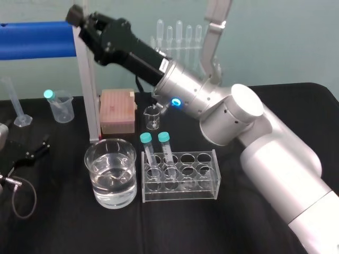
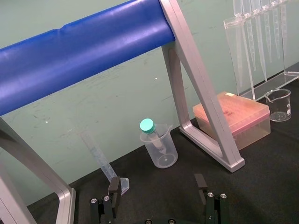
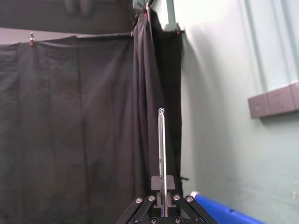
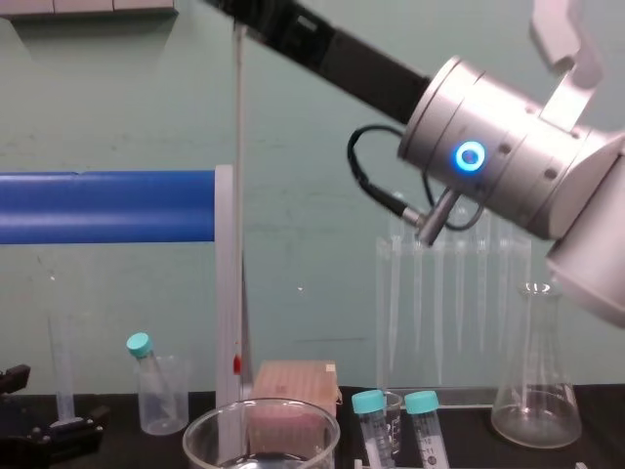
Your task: Hold the thermometer with one hand and immerse one end into the beaker, then reinsert it into the test tube rack.
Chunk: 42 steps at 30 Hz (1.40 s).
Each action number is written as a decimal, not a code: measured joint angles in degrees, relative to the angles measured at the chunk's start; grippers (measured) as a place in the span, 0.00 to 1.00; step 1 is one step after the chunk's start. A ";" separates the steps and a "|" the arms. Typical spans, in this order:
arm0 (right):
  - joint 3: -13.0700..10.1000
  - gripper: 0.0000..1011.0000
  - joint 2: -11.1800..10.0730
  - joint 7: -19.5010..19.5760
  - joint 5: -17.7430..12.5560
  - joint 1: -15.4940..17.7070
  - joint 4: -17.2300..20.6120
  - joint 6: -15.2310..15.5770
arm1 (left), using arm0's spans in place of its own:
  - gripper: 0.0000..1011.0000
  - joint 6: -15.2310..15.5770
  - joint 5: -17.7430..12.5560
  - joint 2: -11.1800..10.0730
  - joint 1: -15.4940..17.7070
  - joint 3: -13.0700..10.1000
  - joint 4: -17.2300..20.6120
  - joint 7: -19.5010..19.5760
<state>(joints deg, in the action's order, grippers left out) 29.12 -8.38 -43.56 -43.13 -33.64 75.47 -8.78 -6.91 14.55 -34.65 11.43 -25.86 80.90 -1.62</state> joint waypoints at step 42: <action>4.87 0.06 -1.34 -0.82 2.42 0.67 -9.77 -0.39 | 1.00 0.00 0.00 0.00 0.00 0.00 0.00 0.00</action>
<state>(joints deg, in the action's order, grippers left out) 33.98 -9.72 -44.38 -40.71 -32.97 65.70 -9.17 -6.91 14.55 -34.65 11.43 -25.86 80.90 -1.62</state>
